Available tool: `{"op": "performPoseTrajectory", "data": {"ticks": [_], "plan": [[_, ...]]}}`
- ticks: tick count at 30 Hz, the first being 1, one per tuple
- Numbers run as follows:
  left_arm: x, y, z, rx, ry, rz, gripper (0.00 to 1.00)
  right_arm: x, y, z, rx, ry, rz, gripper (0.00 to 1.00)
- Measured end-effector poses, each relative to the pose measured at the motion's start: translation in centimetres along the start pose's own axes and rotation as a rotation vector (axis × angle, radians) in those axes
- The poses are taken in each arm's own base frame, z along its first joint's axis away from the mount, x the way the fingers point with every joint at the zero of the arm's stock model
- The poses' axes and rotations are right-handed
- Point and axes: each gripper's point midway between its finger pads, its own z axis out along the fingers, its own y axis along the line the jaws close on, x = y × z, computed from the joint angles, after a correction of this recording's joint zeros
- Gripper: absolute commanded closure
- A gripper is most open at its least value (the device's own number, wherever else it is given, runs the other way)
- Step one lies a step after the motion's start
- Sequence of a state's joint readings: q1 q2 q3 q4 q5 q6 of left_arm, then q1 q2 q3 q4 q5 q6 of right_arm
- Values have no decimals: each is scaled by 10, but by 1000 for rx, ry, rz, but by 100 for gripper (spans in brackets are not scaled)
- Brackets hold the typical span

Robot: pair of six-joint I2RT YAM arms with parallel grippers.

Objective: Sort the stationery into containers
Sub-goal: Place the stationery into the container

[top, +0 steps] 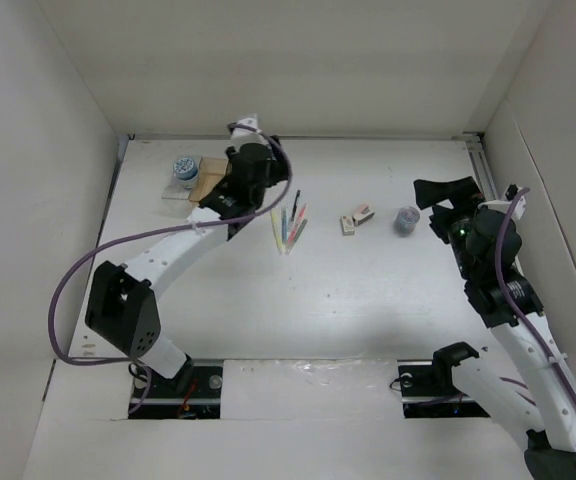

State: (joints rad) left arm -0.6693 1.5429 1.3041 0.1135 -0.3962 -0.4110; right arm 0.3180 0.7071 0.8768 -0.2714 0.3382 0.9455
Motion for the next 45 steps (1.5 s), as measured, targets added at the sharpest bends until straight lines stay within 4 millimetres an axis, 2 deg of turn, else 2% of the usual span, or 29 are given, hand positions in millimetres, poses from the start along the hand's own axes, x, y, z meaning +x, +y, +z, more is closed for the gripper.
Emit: {"op": "performPoseTrajectory", "data": {"ticks": [4,7,11,14,18,25,33,36,41,45], "plan": [[-15,112,20,-243,-13,-99,71,9,-3,5,0,27,-5,0],[-29,183,21,-393,-34,-167,71,18,-5,8,1,53,-11,0],[-41,247,18,-534,-61,-223,71,24,-4,12,-8,74,-12,0],[-34,275,21,-601,-39,-232,70,26,-2,12,-16,84,-12,0],[-16,300,31,-667,11,-220,70,27,-1,12,-23,91,-11,0],[10,321,56,-731,88,-167,70,29,2,12,-33,98,-10,0],[15,335,63,-763,99,-149,68,32,1,12,-37,107,-11,0],[18,339,65,-771,104,-147,64,35,-1,13,-30,113,-14,0],[25,345,66,-790,116,-138,51,37,-3,15,-24,117,-16,0],[26,346,66,-793,114,-138,33,38,-3,16,-22,119,-17,0]]}}
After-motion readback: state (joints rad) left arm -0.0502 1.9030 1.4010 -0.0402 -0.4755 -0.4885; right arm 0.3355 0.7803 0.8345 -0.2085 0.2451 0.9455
